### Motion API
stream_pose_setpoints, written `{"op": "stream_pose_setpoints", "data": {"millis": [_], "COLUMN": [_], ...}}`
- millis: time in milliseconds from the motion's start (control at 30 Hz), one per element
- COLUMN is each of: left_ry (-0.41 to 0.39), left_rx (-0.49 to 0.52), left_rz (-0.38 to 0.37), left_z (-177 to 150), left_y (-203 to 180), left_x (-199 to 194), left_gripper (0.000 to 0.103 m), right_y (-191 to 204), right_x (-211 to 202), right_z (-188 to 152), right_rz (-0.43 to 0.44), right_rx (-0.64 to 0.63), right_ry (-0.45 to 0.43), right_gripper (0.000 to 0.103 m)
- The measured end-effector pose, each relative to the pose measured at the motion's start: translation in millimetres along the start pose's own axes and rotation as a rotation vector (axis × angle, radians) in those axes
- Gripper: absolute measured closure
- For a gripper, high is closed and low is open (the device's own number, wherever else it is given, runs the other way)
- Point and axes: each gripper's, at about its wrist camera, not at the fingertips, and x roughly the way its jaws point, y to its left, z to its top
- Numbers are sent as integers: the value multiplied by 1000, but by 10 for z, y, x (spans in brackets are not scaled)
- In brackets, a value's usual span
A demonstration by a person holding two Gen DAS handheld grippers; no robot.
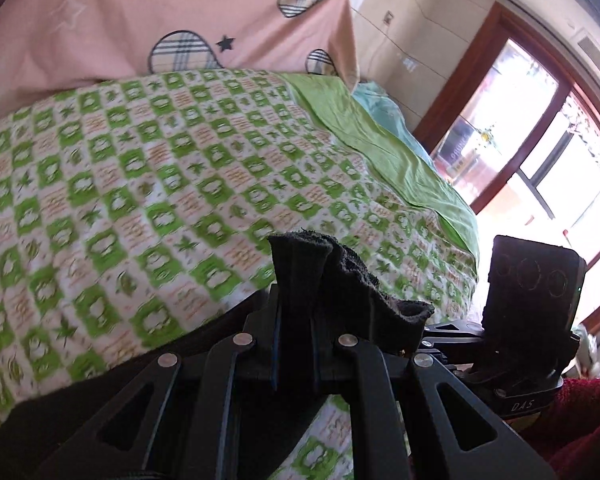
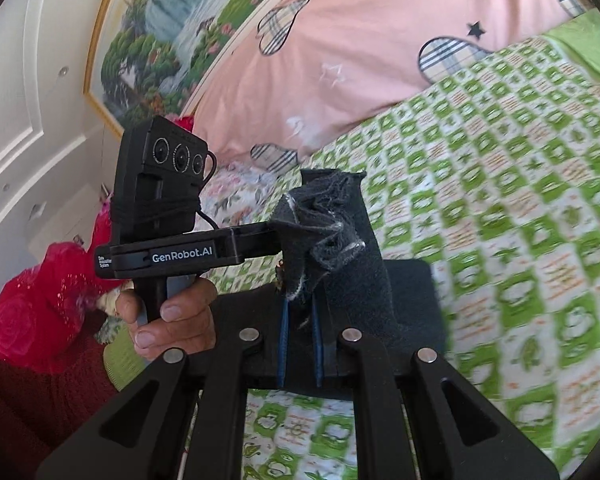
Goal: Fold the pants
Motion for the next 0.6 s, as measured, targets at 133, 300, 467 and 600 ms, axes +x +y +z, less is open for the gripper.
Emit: {"op": "stream_pose_setpoints", "data": {"millis": [133, 300, 467, 600], "left_ry": [0, 9, 20, 26], "left_rx": [-61, -132, -198, -242], "left_rz": [10, 24, 42, 79], "left_z": [-193, -421, -629, -765], "left_y": [237, 475, 676, 767], "left_x": [0, 30, 13, -28], "left_gripper": [93, 93, 93, 92], "right_y": [16, 31, 69, 104], "right_x": [181, 393, 577, 701], "right_z": [-120, -225, -306, -356], "right_rz": [1, -15, -33, -47], "right_rx": [-7, -9, -22, -35], "right_ry": [45, 101, 159, 201], "right_gripper": [92, 92, 89, 87]}}
